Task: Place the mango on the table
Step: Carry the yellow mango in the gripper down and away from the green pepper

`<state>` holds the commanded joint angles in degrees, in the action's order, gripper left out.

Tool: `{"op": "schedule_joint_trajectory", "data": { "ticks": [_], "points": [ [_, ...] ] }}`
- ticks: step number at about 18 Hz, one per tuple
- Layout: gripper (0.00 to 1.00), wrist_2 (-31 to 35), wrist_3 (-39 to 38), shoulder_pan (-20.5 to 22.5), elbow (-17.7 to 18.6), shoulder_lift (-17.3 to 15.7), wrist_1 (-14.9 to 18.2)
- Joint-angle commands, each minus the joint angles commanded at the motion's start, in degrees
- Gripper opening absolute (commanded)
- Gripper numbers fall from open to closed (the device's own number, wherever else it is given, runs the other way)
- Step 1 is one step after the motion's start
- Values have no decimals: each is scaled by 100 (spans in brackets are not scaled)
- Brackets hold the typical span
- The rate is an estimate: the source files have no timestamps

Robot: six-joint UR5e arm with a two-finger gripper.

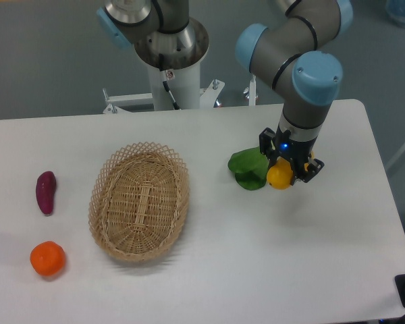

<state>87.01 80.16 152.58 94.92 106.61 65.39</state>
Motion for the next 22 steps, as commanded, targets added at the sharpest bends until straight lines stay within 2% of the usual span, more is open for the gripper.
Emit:
{"op": "schedule_joint_trajectory", "data": {
  "ticks": [7, 10, 15, 17, 22],
  "points": [
    [18, -26, -61, 0, -79, 61, 9],
    [18, -9, -481, -61, -105, 201, -113],
    [18, 0, -1519, -351, -149, 632, -895],
    [18, 52, -1896, -570, -367, 974, -1185],
    [18, 351, -2671, -905, -1054, 1607, -1195]
  ]
}}
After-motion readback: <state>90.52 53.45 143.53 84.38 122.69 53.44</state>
